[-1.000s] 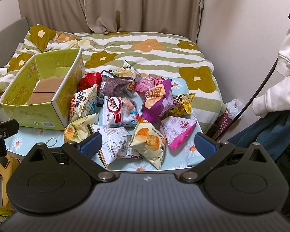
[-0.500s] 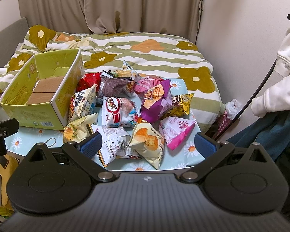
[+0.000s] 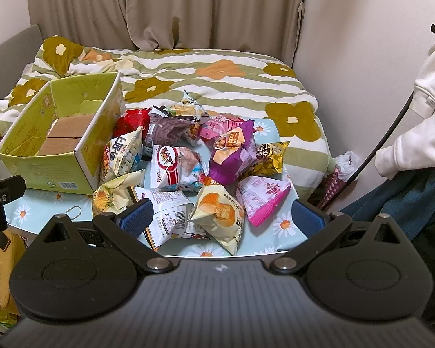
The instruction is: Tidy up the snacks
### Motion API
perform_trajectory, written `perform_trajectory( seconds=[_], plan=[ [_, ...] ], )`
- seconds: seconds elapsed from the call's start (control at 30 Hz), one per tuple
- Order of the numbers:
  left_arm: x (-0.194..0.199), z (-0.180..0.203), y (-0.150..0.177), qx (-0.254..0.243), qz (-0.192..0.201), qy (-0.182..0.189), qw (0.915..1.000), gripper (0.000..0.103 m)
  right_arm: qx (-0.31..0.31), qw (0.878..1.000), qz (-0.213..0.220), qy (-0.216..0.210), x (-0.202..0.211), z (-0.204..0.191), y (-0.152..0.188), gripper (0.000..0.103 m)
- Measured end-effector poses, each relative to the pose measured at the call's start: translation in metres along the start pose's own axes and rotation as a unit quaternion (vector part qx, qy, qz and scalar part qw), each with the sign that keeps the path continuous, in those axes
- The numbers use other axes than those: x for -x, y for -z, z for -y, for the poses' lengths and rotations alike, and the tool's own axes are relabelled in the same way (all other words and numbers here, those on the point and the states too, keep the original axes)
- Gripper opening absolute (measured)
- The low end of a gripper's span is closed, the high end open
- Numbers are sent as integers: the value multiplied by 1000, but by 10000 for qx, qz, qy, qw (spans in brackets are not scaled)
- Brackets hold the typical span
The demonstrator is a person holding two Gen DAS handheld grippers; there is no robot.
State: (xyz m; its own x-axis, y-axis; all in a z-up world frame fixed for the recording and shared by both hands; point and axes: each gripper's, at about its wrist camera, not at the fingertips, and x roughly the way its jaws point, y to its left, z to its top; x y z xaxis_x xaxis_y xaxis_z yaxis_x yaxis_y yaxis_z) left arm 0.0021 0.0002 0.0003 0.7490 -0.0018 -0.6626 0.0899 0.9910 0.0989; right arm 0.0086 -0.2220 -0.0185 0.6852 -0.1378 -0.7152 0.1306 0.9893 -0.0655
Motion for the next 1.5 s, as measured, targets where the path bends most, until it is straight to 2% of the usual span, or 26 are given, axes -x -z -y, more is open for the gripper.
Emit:
perform_trajectory(
  seconds=[1.33, 1.5],
  plan=[
    [-7, -11, 6, -17, -98, -84, 9999, 103, -19, 10000, -54, -42, -3, -3, 0, 103],
    [-17, -12, 3, -13, -230, 39, 9997, 103, -24, 9998, -116, -137, -14, -9, 6, 103]
  ],
)
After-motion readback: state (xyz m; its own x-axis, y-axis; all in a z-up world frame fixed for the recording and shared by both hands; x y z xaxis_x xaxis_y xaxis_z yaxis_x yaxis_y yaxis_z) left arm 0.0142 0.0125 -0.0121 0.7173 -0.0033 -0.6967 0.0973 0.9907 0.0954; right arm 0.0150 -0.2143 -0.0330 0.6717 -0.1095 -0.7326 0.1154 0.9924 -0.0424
